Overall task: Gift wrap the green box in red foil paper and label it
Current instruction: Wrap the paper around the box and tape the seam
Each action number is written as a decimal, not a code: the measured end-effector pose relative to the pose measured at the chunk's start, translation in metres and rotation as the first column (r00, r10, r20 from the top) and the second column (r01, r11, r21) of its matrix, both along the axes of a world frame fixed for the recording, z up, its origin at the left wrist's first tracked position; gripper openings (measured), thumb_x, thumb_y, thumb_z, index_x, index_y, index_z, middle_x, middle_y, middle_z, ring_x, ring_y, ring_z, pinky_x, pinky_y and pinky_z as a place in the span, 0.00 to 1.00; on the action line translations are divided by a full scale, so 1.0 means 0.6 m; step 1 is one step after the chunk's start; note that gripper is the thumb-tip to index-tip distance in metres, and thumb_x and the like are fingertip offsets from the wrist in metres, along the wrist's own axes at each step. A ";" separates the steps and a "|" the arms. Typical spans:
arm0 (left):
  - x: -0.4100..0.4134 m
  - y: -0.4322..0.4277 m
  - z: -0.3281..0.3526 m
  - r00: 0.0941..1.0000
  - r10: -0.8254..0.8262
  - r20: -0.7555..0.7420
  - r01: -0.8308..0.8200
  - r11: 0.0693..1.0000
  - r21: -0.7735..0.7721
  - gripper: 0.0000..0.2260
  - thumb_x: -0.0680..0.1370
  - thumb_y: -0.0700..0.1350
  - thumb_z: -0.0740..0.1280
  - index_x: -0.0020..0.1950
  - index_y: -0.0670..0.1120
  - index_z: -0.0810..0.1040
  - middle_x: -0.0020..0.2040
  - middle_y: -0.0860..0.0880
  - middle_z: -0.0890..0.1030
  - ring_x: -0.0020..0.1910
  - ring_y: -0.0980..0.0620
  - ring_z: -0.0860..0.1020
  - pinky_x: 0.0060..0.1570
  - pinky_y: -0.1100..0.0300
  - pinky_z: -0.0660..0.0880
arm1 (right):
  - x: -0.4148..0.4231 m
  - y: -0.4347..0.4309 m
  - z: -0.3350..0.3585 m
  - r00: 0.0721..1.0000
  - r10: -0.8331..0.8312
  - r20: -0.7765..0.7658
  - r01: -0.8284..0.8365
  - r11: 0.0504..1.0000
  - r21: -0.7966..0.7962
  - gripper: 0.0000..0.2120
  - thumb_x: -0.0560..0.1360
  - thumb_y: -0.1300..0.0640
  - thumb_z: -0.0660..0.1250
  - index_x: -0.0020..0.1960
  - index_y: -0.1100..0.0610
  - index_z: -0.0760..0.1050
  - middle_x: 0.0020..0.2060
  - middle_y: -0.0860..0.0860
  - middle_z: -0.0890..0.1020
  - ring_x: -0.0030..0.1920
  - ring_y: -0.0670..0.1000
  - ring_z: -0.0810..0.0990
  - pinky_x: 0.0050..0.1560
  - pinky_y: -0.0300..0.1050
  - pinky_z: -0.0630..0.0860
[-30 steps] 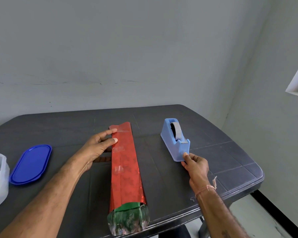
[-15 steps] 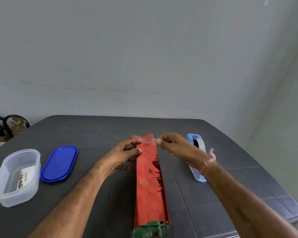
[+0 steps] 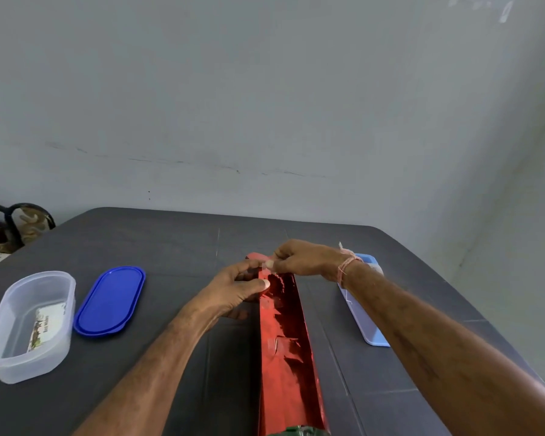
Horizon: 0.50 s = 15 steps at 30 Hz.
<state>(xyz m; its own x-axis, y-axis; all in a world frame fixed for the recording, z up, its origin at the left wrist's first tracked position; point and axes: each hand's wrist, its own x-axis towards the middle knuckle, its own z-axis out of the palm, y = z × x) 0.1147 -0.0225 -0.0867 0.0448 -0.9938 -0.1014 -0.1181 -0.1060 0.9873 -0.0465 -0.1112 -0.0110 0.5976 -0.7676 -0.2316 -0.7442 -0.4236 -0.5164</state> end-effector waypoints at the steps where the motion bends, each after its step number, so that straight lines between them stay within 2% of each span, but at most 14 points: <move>1: 0.000 0.001 0.000 1.000 0.000 0.001 0.000 1.000 -0.005 0.15 0.79 0.45 0.72 0.60 0.64 0.77 0.60 0.51 0.82 0.54 0.52 0.84 0.42 0.53 0.83 | 0.003 0.001 0.000 1.000 0.001 -0.016 -0.001 1.000 -0.013 0.17 0.82 0.47 0.65 0.56 0.61 0.80 0.48 0.51 0.81 0.54 0.51 0.78 0.63 0.51 0.72; 4: -0.001 0.002 0.001 1.000 -0.009 0.009 0.009 1.000 -0.023 0.16 0.79 0.44 0.72 0.62 0.62 0.77 0.61 0.51 0.81 0.55 0.52 0.83 0.41 0.57 0.80 | 0.011 -0.004 -0.008 0.997 0.008 -0.078 -0.013 0.998 -0.061 0.14 0.81 0.47 0.66 0.51 0.58 0.80 0.45 0.51 0.80 0.51 0.52 0.78 0.62 0.55 0.74; 6: -0.001 0.001 0.002 1.000 -0.013 0.012 0.013 0.999 -0.041 0.16 0.79 0.43 0.71 0.60 0.63 0.77 0.60 0.51 0.81 0.55 0.53 0.82 0.44 0.60 0.78 | 0.016 -0.009 -0.016 0.991 0.006 -0.135 -0.024 0.991 -0.130 0.14 0.80 0.46 0.68 0.43 0.56 0.78 0.39 0.51 0.80 0.46 0.53 0.78 0.58 0.56 0.76; 7: -0.001 0.000 0.002 1.000 -0.012 0.013 0.013 0.999 -0.046 0.16 0.79 0.42 0.71 0.58 0.63 0.76 0.59 0.51 0.81 0.55 0.54 0.82 0.44 0.60 0.77 | 0.019 -0.010 -0.017 0.985 -0.001 -0.171 -0.027 0.987 -0.159 0.16 0.79 0.45 0.68 0.42 0.57 0.79 0.39 0.53 0.82 0.46 0.55 0.80 0.57 0.55 0.77; 10: 0.000 0.000 0.000 1.000 -0.008 0.018 0.009 0.999 -0.051 0.16 0.79 0.42 0.71 0.62 0.60 0.78 0.59 0.53 0.81 0.56 0.54 0.82 0.47 0.60 0.77 | 0.026 -0.009 -0.016 0.956 -0.035 -0.291 -0.051 0.958 -0.283 0.22 0.75 0.38 0.68 0.51 0.57 0.83 0.48 0.55 0.86 0.50 0.57 0.84 0.56 0.57 0.81; 12: 0.000 -0.002 -0.002 1.000 -0.010 0.027 0.011 0.998 -0.056 0.18 0.79 0.42 0.72 0.67 0.57 0.78 0.59 0.53 0.81 0.57 0.54 0.81 0.50 0.59 0.77 | 0.028 -0.012 -0.014 0.934 -0.047 -0.354 -0.083 0.936 -0.342 0.23 0.75 0.36 0.67 0.53 0.55 0.83 0.49 0.53 0.86 0.50 0.56 0.83 0.56 0.54 0.80; 15: -0.001 -0.003 -0.005 1.000 0.000 0.028 0.002 0.998 -0.061 0.18 0.79 0.42 0.72 0.68 0.56 0.78 0.58 0.53 0.81 0.57 0.54 0.81 0.49 0.59 0.77 | 0.032 -0.009 -0.006 0.909 -0.044 -0.414 -0.139 0.906 -0.400 0.22 0.75 0.35 0.67 0.55 0.53 0.82 0.50 0.51 0.85 0.51 0.56 0.82 0.53 0.50 0.76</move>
<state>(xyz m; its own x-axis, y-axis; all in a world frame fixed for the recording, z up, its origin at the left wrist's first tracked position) 0.1144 -0.0244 -0.0895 0.0458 -0.9982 -0.0396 -0.1458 -0.0459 0.9882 -0.0271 -0.1167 -0.0149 0.5587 -0.8191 -0.1303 -0.8207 -0.5686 0.0553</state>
